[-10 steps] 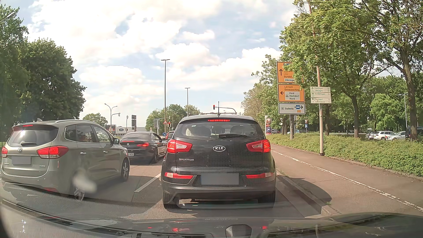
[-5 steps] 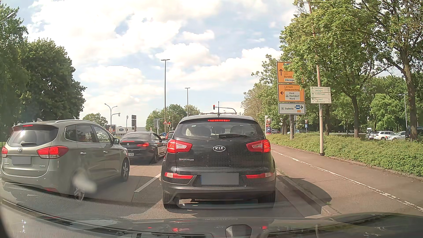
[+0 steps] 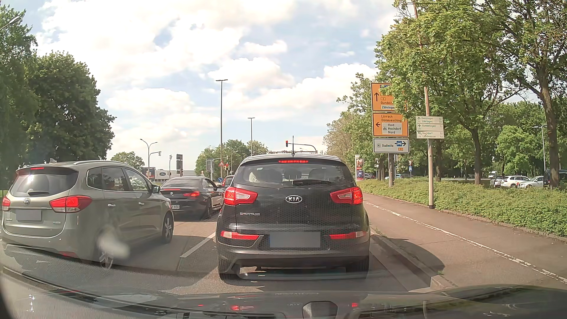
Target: Follow the waypoints while adhering to traffic rules and regulations
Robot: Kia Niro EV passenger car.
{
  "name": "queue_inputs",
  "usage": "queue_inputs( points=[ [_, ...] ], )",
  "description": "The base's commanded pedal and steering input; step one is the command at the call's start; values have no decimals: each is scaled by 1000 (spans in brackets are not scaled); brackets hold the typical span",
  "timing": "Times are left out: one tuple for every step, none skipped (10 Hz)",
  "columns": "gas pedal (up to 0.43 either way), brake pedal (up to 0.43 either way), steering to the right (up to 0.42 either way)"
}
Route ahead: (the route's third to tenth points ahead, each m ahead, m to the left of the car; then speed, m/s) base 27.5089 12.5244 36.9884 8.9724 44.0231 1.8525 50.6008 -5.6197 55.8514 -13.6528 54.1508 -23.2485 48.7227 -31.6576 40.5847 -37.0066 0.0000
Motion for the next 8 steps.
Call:
queue_inputs(
  points=[
    [0, 226, -6],
    [0, 226, -7],
    [0, 226, -6],
    [0, 226, -6],
    [0, 226, -7],
    [0, 226, -7],
    [0, 226, -7],
    [0, 226, -6]
  ],
)
